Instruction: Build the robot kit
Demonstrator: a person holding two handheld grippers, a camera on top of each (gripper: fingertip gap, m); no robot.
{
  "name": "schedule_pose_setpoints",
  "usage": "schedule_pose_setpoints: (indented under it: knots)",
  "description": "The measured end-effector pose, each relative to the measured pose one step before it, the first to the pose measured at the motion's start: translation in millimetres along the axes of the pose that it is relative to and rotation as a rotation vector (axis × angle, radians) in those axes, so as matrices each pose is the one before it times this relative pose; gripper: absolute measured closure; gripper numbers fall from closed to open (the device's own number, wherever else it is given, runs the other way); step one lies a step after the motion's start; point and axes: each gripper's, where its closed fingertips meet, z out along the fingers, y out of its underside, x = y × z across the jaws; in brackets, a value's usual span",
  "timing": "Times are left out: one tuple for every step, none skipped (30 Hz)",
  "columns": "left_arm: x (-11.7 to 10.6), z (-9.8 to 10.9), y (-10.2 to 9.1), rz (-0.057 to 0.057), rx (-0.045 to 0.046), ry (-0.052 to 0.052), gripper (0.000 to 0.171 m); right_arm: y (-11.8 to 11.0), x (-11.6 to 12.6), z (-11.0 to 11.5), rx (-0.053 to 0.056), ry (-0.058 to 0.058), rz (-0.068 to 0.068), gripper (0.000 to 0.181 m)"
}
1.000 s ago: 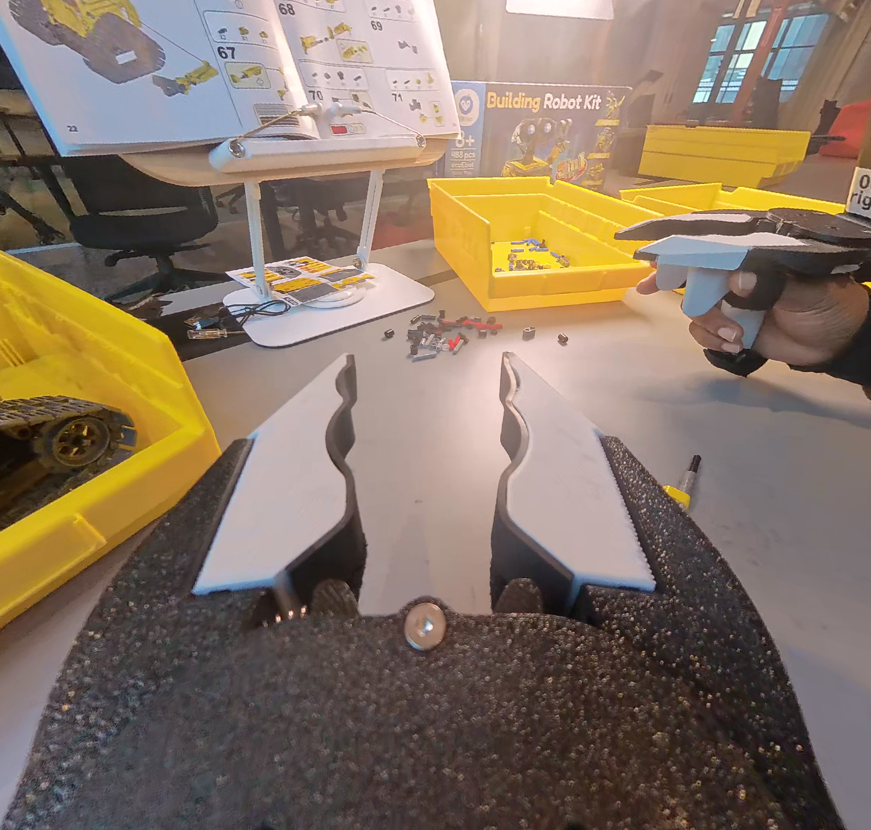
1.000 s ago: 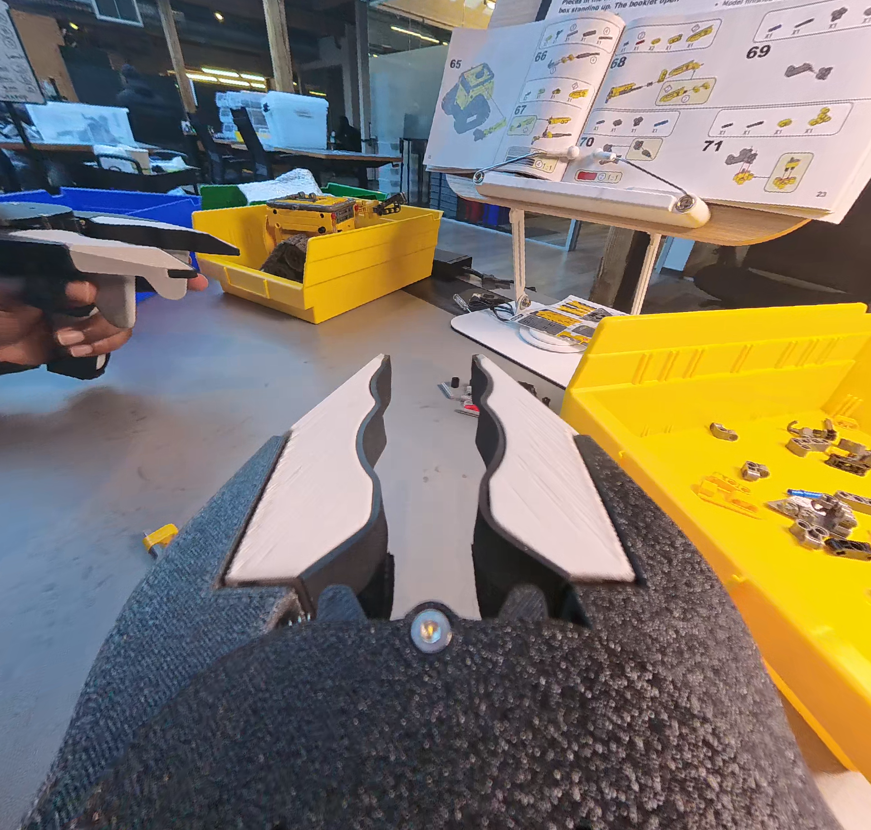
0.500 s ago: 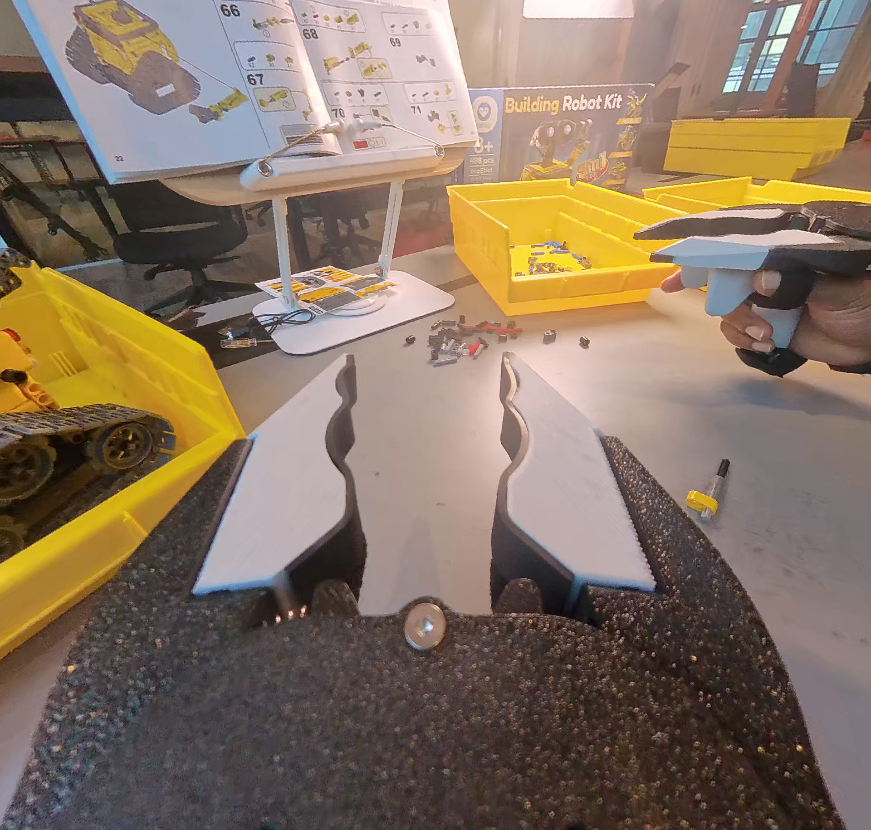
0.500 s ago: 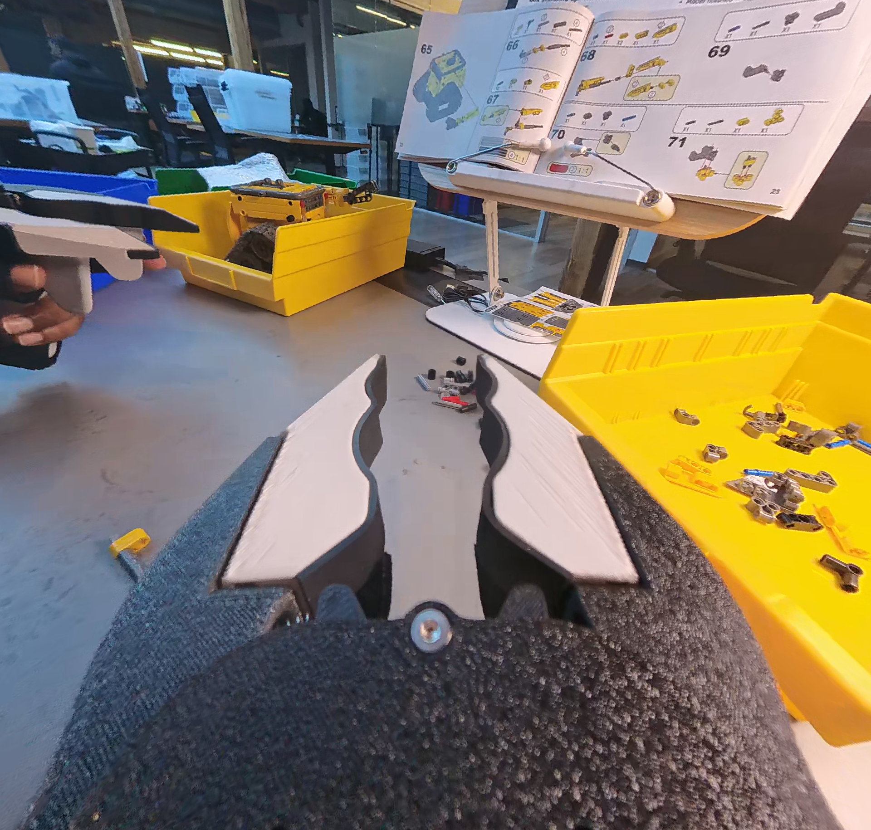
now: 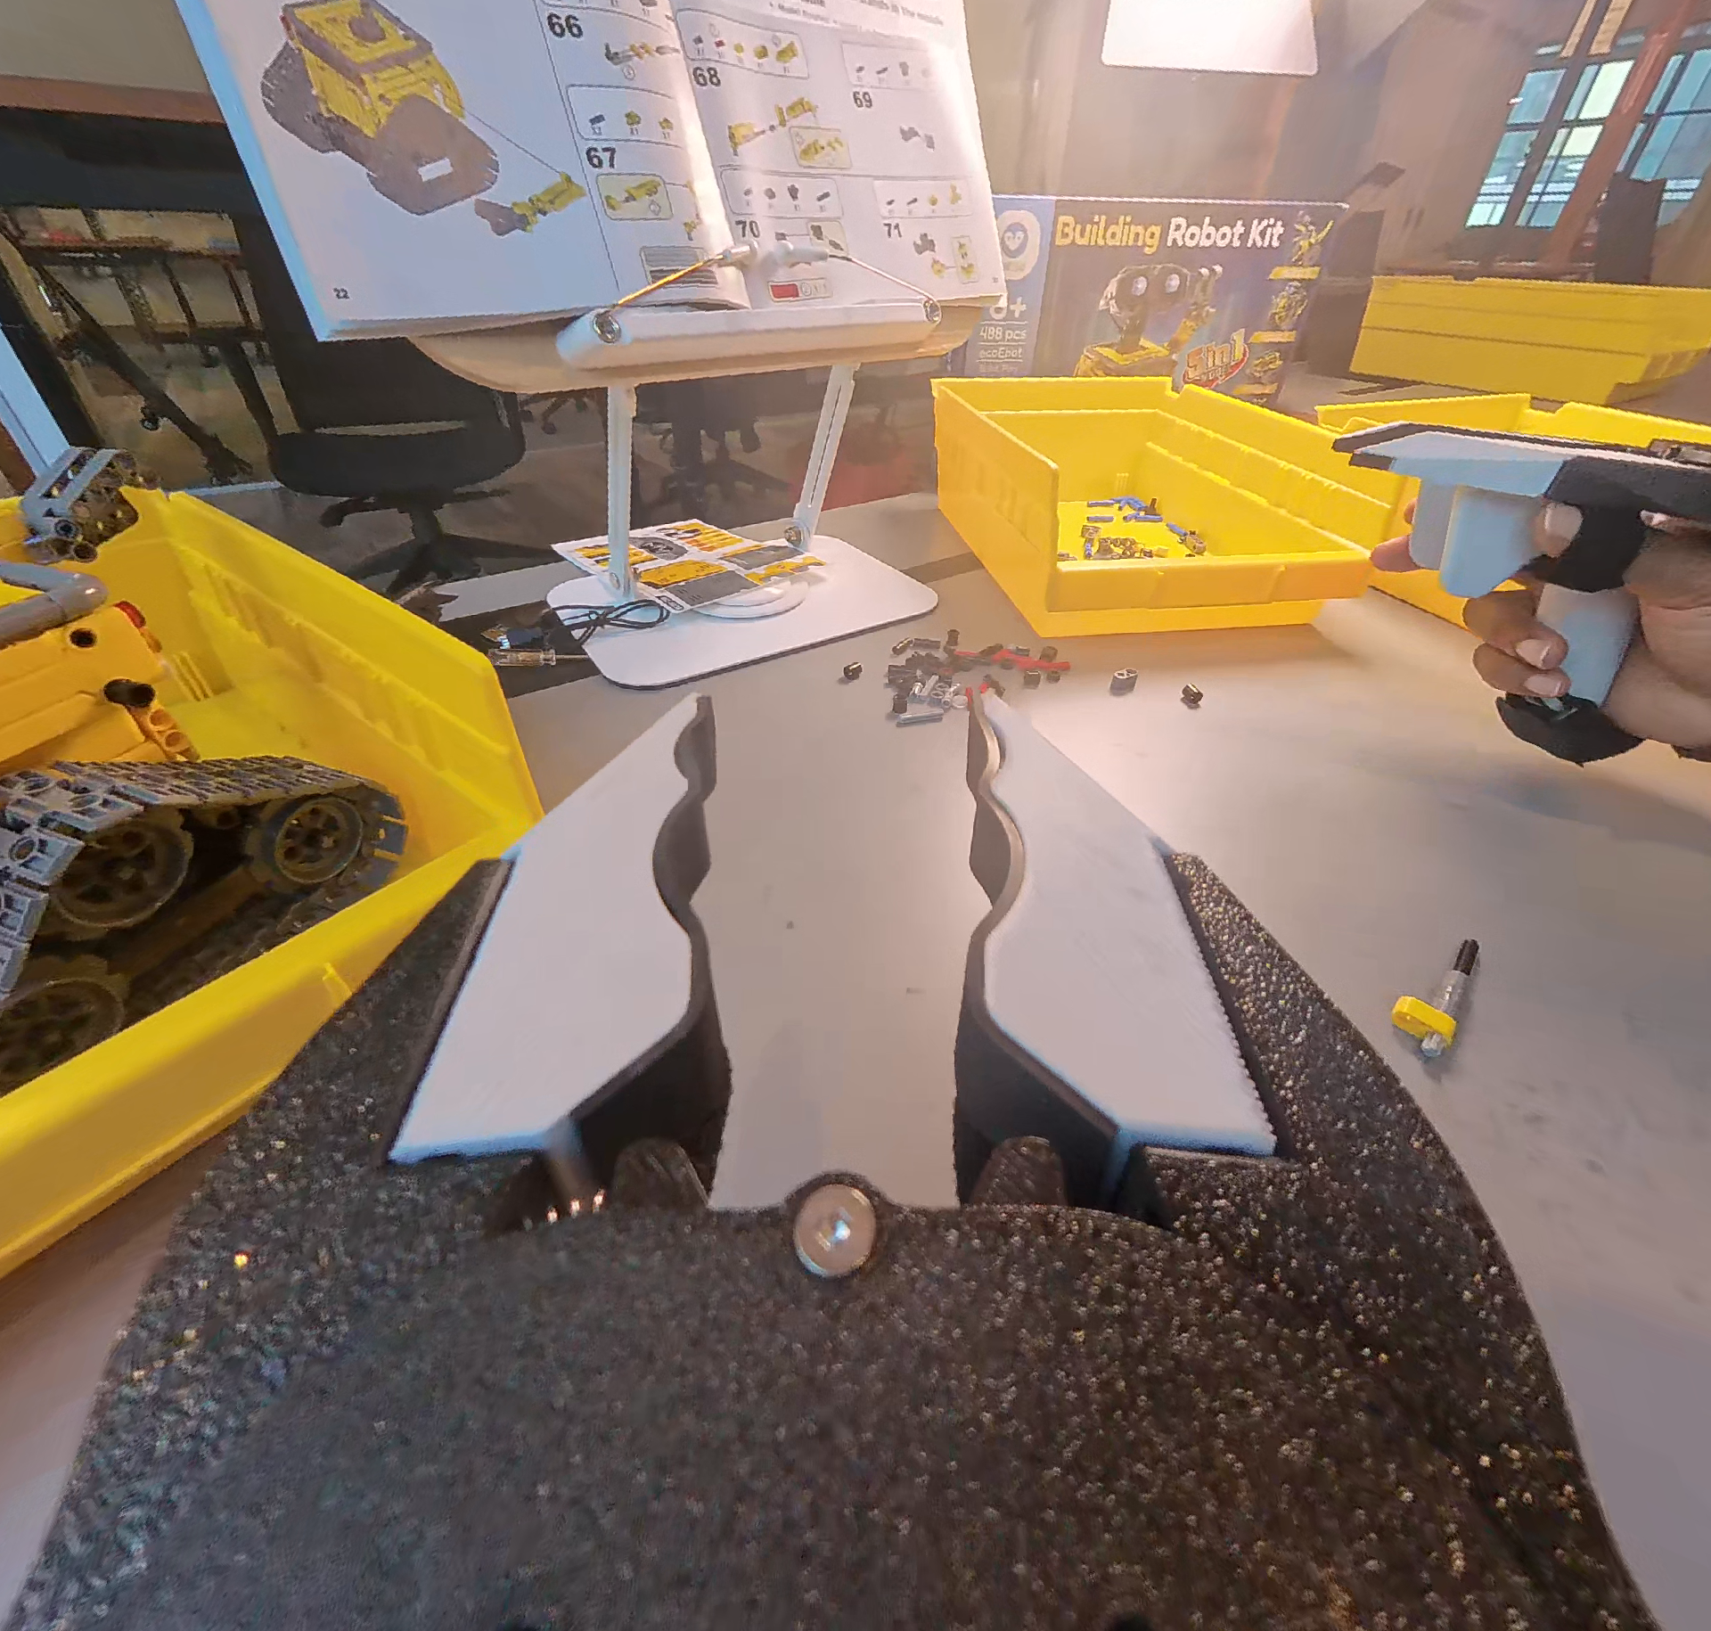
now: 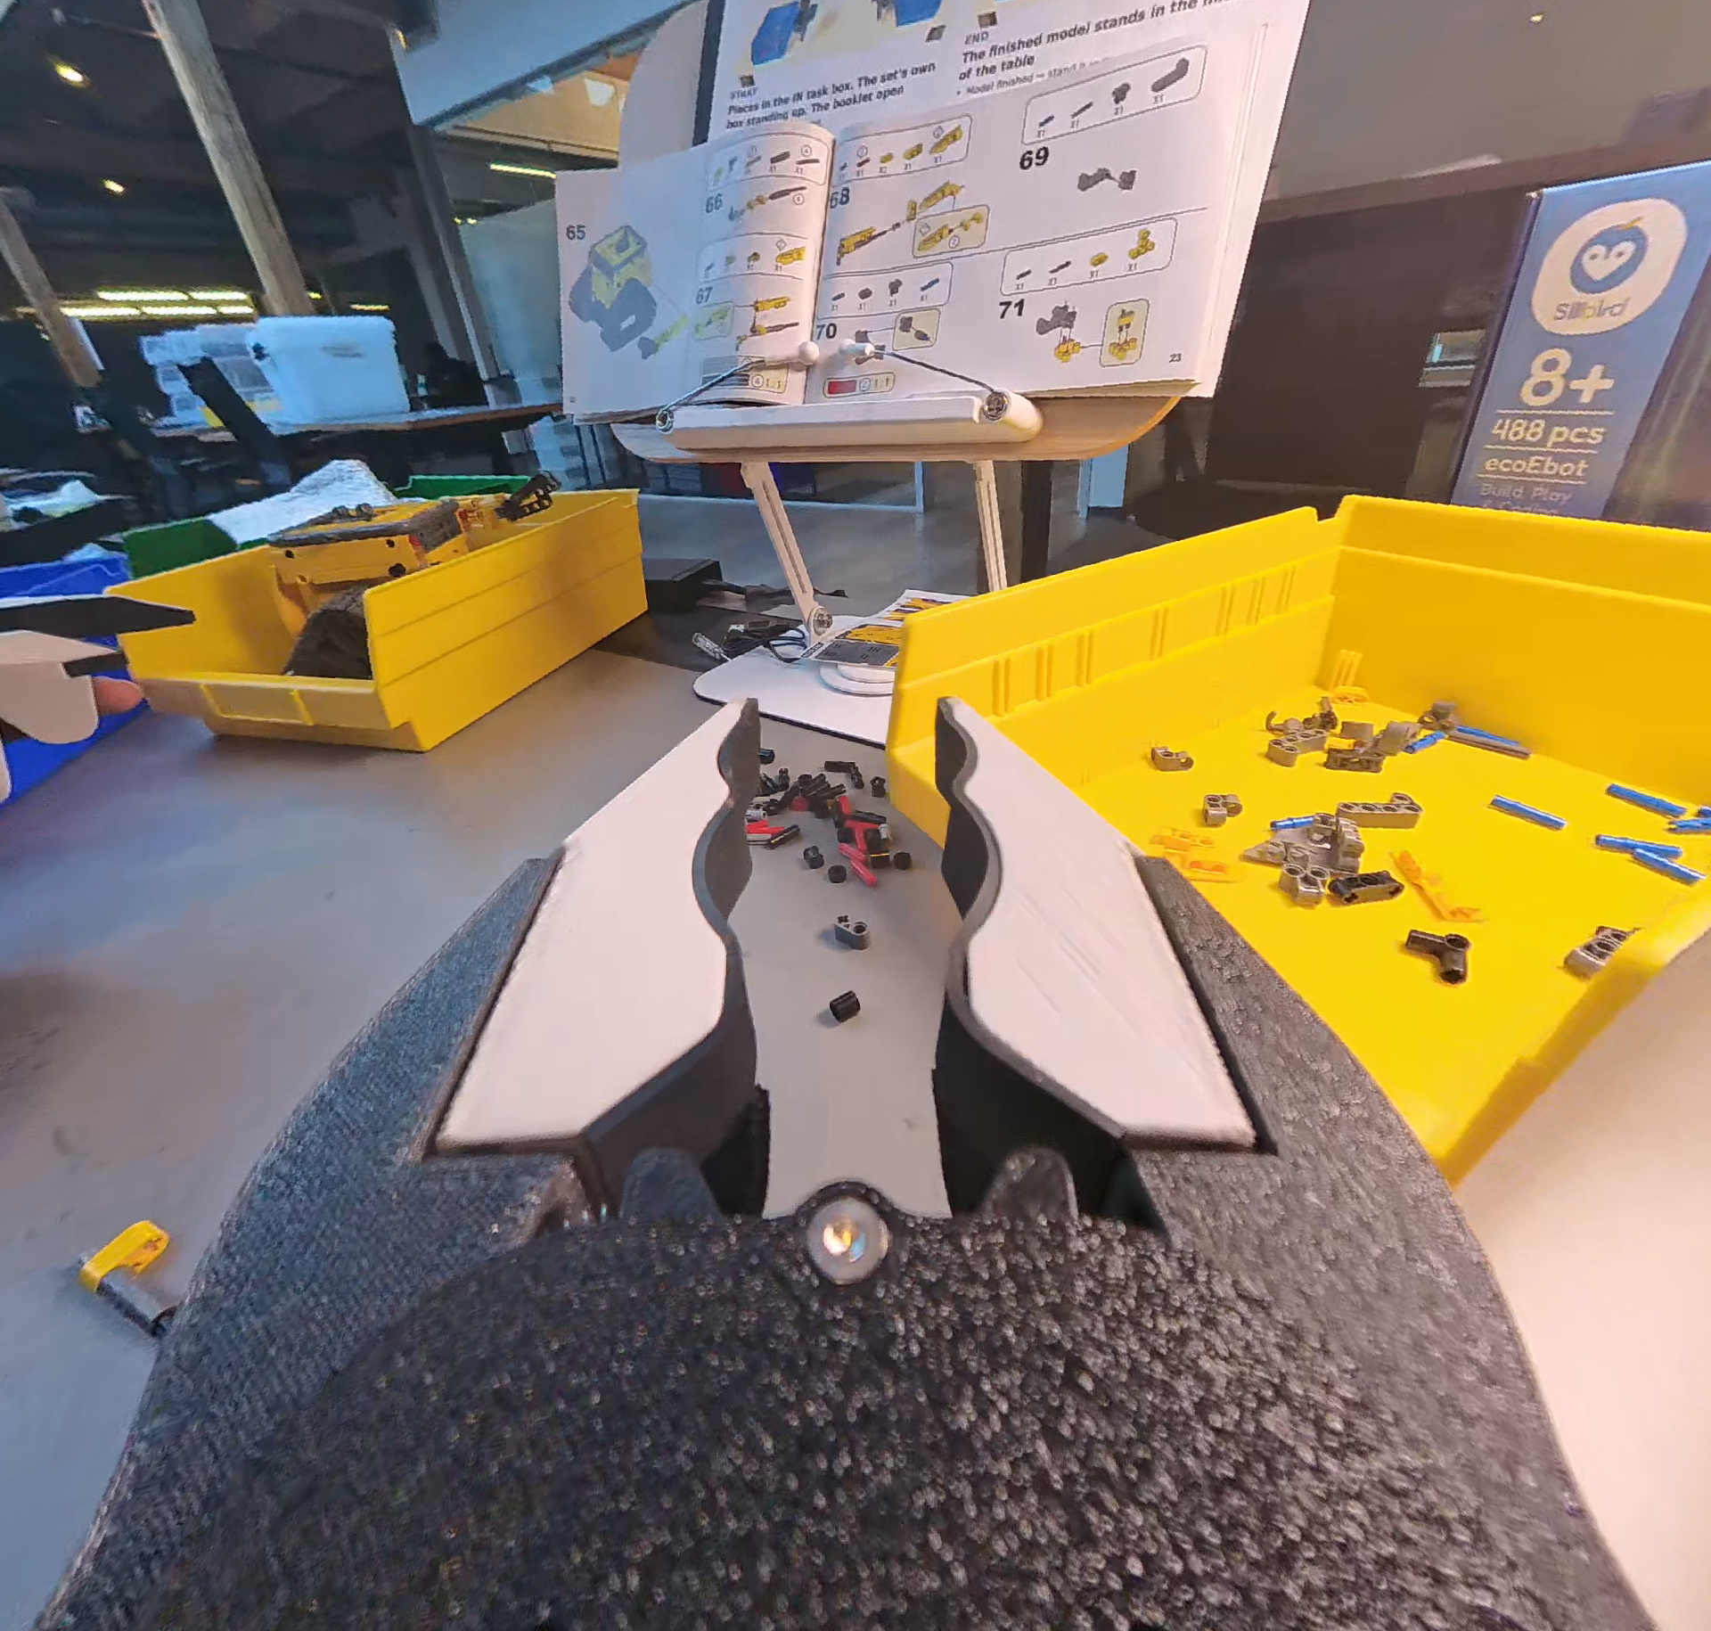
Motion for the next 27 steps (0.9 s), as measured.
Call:
schedule_pose_setpoints:
  knots:
    - [0.75,0.32,0.39,0.0041,-0.00212,0.0015,0.118,0.02,1.01,-0.12,0.0002,0.0035,0.0009,0.144]
    - [0.78,0.21,0.39,0.0042,-0.00213,0.0011,0.118,-0.17,0.61,-0.1,0.0003,0.0024,-0.0005,0.144]
    - [0.76,0.12,0.38,0.0038,-0.00206,0.0009,0.118,-0.59,0.39,-0.06,0.0007,0.0026,-0.0019,0.144]
    - [0.67,0.17,0.3,0.0031,-0.00153,0.0013,0.117,-1.14,0.37,-0.13,0.0026,0.004,-0.004,0.144]
    - [0.67,0.12,0.1,0.0019,-0.00078,0.0014,0.117,-1.48,0.36,-0.16,0.0029,0.0039,-0.0071,0.144]
    - [0.52,0.27,0.24,0.001,-0.00042,0.0013,0.117,-1.39,0.6,-0.25,0.0016,0.0059,-0.0111,0.144]
    - [0.59,0.3,0.59,0.0008,-0.00156,0.0017,0.117,-1.6,1.23,-0.59,0.0007,0.0084,-0.0136,0.143]
    - [0.41,0.48,0.94,0.0006,-0.00351,0.0016,0.117,-2.92,1.89,-1.1,0.0032,0.0116,-0.0116,0.143]
    - [0.4,0.53,1.25,0.0001,-0.00434,0.0013,0.117,-4.49,2.16,-1.59,0.0061,0.0109,-0.0051,0.143]
    - [0.27,0.65,1.33,-0.0004,-0.00431,0.0007,0.117,-6.08,2.09,-1.86,0.0043,0.0089,0.0011,0.143]
    - [0.08,0.58,1.17,-0.0002,-0.00385,0.0003,0.117,-7.57,3.11,-2.34,0.0017,0.0119,0.0066,0.143]
    - [-0.12,0.56,1.22,0.0003,-0.00425,-0.0002,0.117,-9.99,3.46,-2.83,0.0053,0.0077,0.0096,0.143]
    - [-0.23,0.56,1.23,0.0003,-0.00435,-0.001,0.117,-12.42,3.95,-3.55,0.0078,0.003,0.0085,0.143]
    - [-0.34,0.63,1.11,-0.0007,-0.00348,-0.0008,0.117,-13.2,5.02,-4.11,0.0044,0.0026,0.0059,0.142]
    - [-0.03,0.54,1.22,-0.0016,-0.00349,0.0002,0.117,-15.59,6.08,-5.73,0.0156,0.003,0.0007,0.142]
    - [0.06,0.77,1.43,-0.0011,-0.00453,0.001,0.117,-18.03,7.6,-7.63,0.0326,0.0089,-0.0078,0.142]
    - [0.21,0.8,1.43,0.0002,-0.00533,0.0006,0.117,-18.46,11.38,-8.68,0.0375,0.0289,-0.017,0.142]
    - [0.22,0.81,1.52,0.0012,-0.00529,0.0005,0.117,-17.55,14.23,-8.98,0.0348,0.039,-0.0304,0.144]
    - [0.24,0.89,1.42,0.0021,-0.00548,0.0003,0.117,-15.17,16.68,-8.85,0.0293,0.0454,-0.0355,0.146]
    - [0.18,0.77,1.33,0.0029,-0.00548,-0.0004,0.117,-11.8,19.18,-8.31,0.0227,0.0532,-0.0307,0.148]
    - [0.28,0.72,1.12,0.0025,-0.00467,-0.0006,0.117,-7.93,19.84,-7.09,0.0132,0.0488,-0.0219,0.15]
    - [0.49,0.57,0.79,0.002,-0.00353,0.0,0.117,-3.89,19.2,-5.22,0.0009,0.0398,-0.0157,0.151]
    - [0.58,0.47,0.67,0.0025,-0.00335,0.0002,0.117,0.91,19.02,-3.44,-0.018,0.0352,-0.0143,0.152]
    - [0.68,0.39,0.64,0.003,-0.00305,-0.0002,0.117,5.44,18.28,-1.47,-0.0357,0.0297,-0.0128,0.153]
    - [0.91,0.41,0.57,0.003,-0.00263,0.0007,0.117,9.26,16.42,0.19,-0.05,0.0204,-0.0085,0.153]
    - [0.97,0.59,0.6,0.0026,-0.00306,0.0016,0.117,11.95,14.52,1.46,-0.0597,0.0135,-0.0054,0.153]
    - [1.05,0.64,0.67,0.0029,-0.00367,0.0016,0.117,13.28,12.89,2.29,-0.064,0.0101,-0.0063,0.152]
